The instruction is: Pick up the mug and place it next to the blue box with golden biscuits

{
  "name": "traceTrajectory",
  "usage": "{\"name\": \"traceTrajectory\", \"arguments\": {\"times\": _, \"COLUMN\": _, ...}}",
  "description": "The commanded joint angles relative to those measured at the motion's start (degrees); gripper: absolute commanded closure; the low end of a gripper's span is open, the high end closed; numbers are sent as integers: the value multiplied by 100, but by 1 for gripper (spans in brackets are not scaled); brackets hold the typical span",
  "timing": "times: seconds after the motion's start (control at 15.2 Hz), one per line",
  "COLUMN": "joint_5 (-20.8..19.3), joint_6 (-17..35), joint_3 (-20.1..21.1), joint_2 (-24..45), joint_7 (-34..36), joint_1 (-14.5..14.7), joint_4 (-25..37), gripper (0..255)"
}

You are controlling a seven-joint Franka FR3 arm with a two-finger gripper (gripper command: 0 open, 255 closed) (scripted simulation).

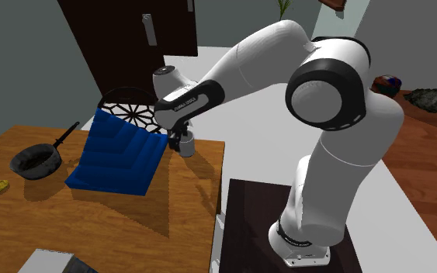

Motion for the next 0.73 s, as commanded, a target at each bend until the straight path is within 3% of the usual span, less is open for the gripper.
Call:
{"name": "traceTrajectory", "arguments": {"times": 0.0, "joint_5": 31, "joint_6": 139, "joint_3": -10, "joint_2": 94, "joint_7": -31, "joint_1": -11, "joint_4": -42, "gripper": 0}}
{"name": "traceTrajectory", "arguments": {"times": 0.2, "joint_5": 87, "joint_6": 409, "joint_3": -18, "joint_2": 267, "joint_7": -73, "joint_1": -26, "joint_4": -145, "gripper": 0}}
{"name": "traceTrajectory", "arguments": {"times": 0.66, "joint_5": 87, "joint_6": 408, "joint_3": -17, "joint_2": 266, "joint_7": -72, "joint_1": -26, "joint_4": -145, "gripper": 0}}
